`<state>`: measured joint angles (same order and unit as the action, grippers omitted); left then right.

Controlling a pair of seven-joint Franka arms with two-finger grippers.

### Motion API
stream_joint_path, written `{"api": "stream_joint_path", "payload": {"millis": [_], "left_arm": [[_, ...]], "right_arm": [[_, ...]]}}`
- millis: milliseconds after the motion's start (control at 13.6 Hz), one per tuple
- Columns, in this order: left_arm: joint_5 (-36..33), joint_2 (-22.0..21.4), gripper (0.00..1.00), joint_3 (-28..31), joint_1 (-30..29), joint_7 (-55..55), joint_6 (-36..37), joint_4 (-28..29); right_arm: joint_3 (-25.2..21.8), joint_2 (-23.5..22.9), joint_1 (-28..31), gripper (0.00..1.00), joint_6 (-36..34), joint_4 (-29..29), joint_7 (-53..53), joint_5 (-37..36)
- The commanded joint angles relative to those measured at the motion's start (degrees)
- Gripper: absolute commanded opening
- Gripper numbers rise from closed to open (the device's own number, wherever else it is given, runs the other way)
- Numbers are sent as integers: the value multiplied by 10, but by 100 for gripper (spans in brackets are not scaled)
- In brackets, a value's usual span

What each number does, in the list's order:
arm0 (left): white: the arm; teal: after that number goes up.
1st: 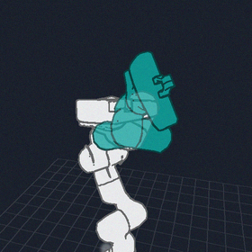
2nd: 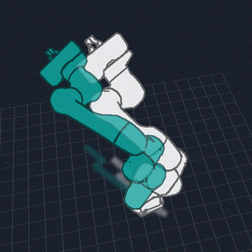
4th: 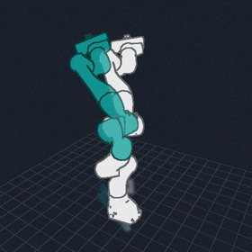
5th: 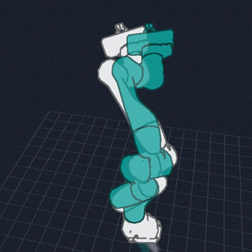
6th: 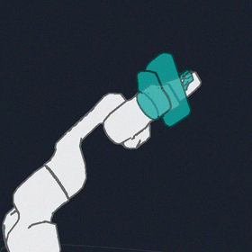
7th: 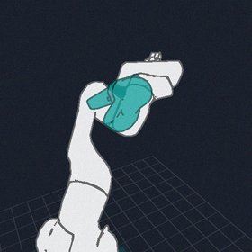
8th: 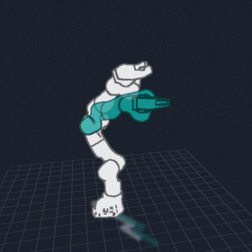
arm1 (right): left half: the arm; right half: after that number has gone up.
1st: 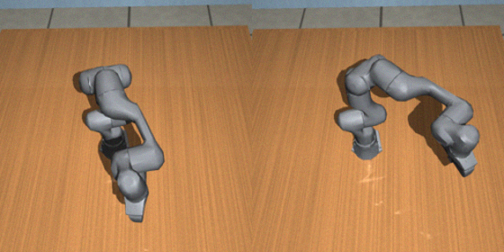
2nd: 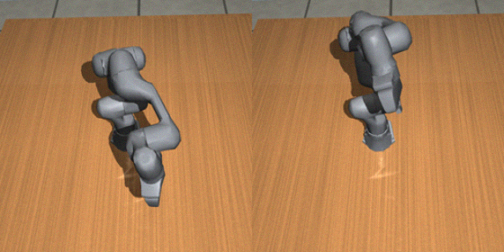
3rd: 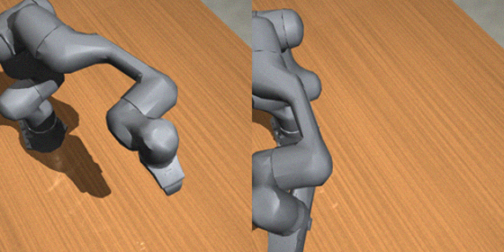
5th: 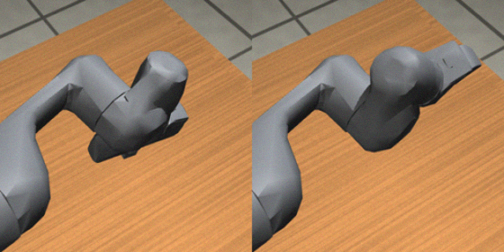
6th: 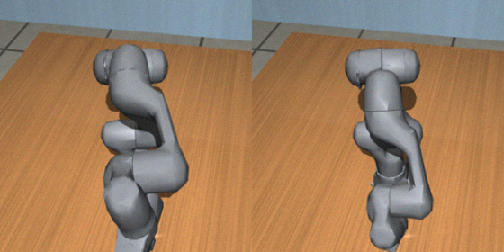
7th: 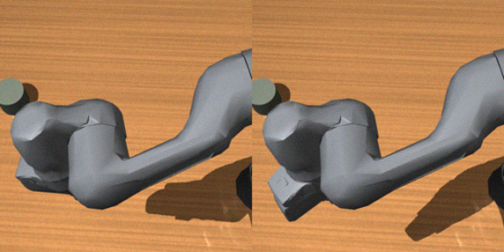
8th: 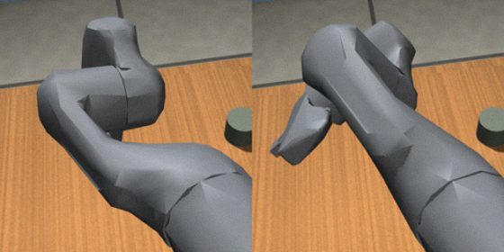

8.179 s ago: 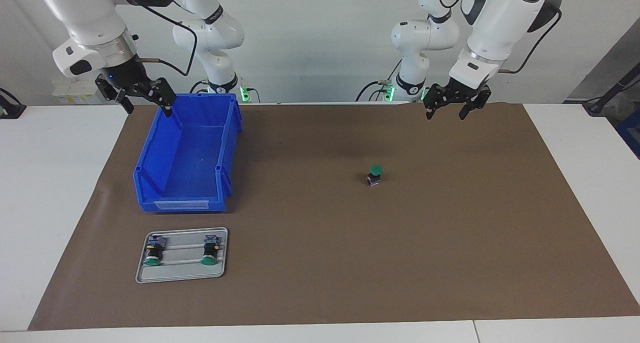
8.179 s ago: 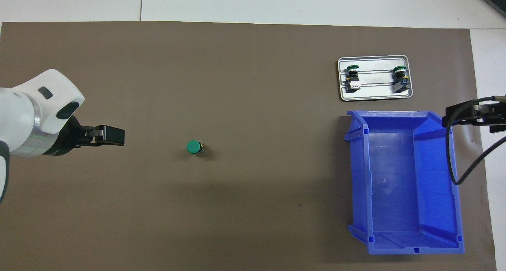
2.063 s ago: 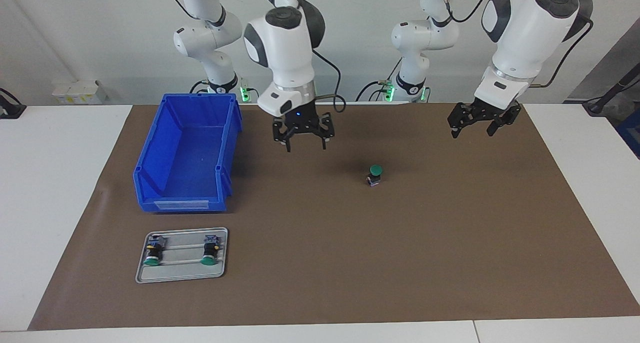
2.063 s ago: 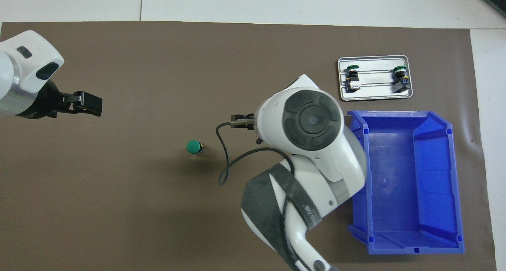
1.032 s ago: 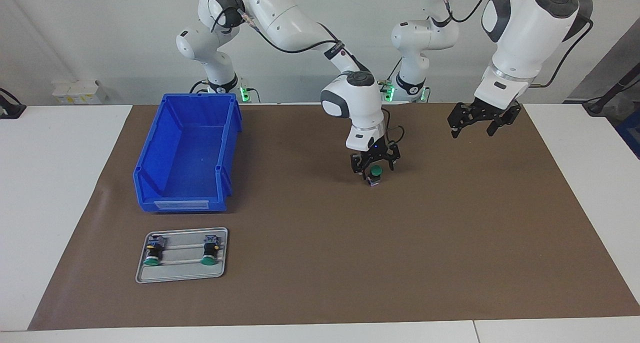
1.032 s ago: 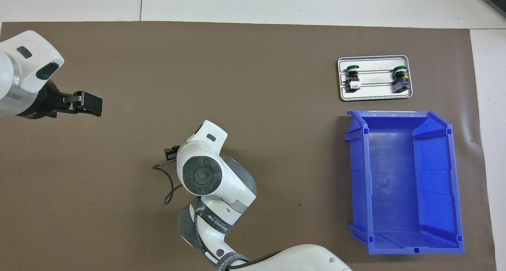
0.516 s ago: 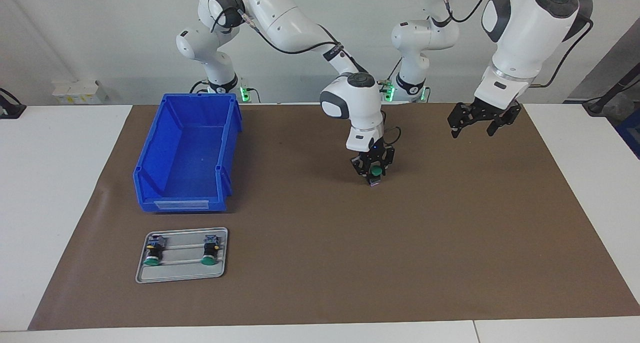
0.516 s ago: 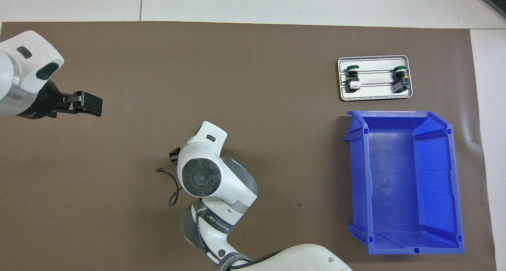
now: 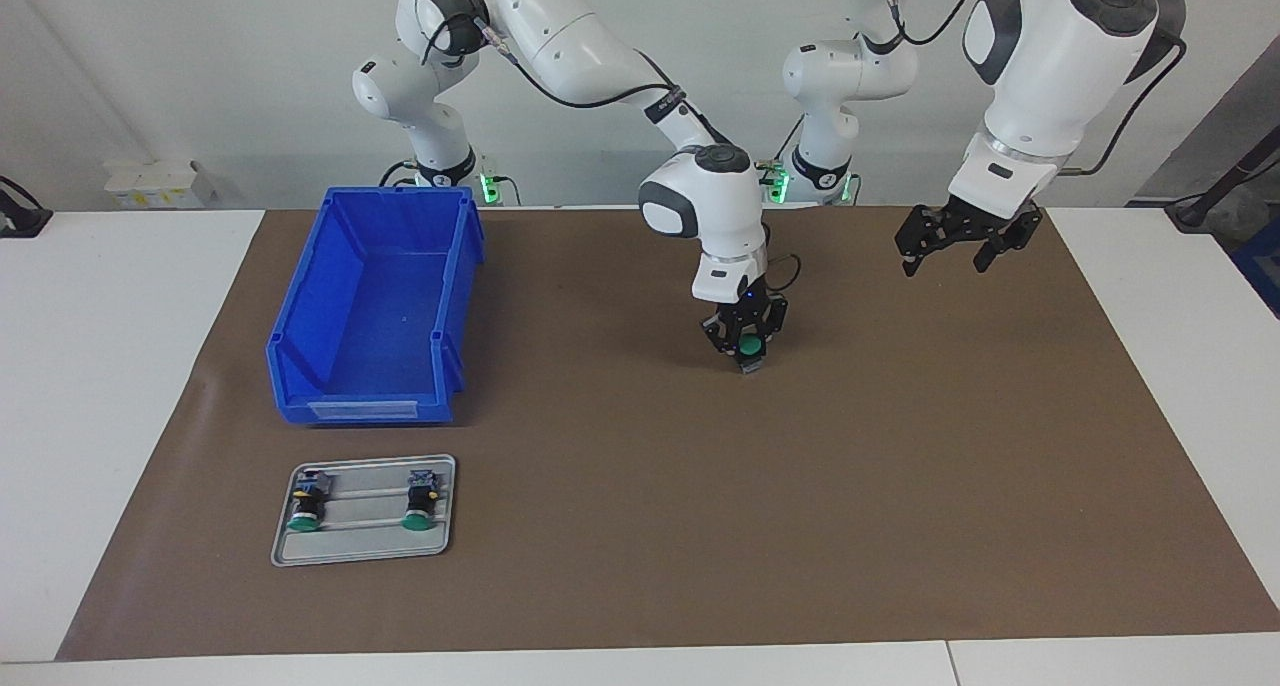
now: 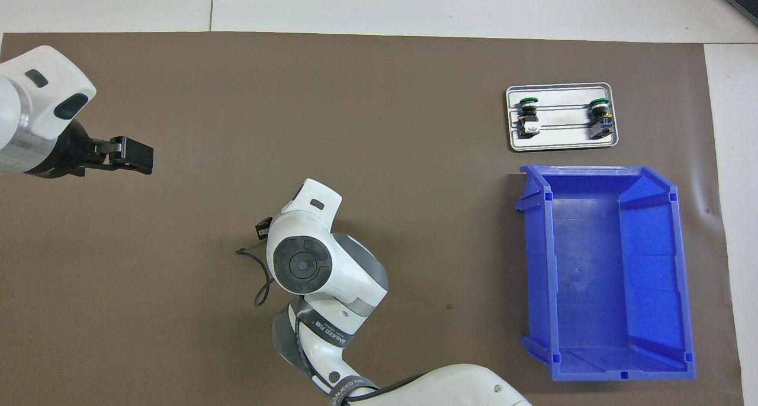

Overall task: Place and press button with both arms
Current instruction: 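Carry the green button with the right gripper toward the blue bin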

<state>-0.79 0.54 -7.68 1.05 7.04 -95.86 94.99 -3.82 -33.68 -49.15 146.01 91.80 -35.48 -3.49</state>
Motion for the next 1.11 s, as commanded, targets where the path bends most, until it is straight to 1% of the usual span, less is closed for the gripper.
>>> {"api": "stream_joint_path", "payload": {"millis": [0, 147, 221, 442, 589, 663, 811, 958, 1032], "left_arm": [[-10, -12, 100, -2, -4, -3, -9, 17], [-10, -12, 100, -2, -4, -3, -9, 17], [-10, -12, 100, -2, -4, -3, -9, 17], [-10, -12, 100, -2, -4, -3, -9, 17], [-10, -12, 100, -2, -4, -3, -9, 17], [-10, -12, 100, -2, -5, -3, -9, 17], [-10, -12, 100, -2, -4, -3, -9, 17], [-10, -12, 100, -2, -4, -3, -9, 17], [-10, -12, 100, -2, -4, -3, -9, 17]], "right_arm": [[-40, 60, 22, 0, -45, 7, -6, -9], [-44, 111, 75, 0, -124, 8, 22, -10], [-46, 131, 99, 0, -154, 9, 58, -10], [-44, 179, 205, 0, -211, 9, 171, -2], [-44, 214, 260, 0, -258, 27, 245, 2], [-44, 237, 289, 0, -266, 54, 289, 2], [-44, 279, 346, 0, -258, 125, 366, 2], [-44, 308, 385, 0, -232, 193, 398, 2], [-44, 326, 396, 0, -204, 238, 399, 2]]}}
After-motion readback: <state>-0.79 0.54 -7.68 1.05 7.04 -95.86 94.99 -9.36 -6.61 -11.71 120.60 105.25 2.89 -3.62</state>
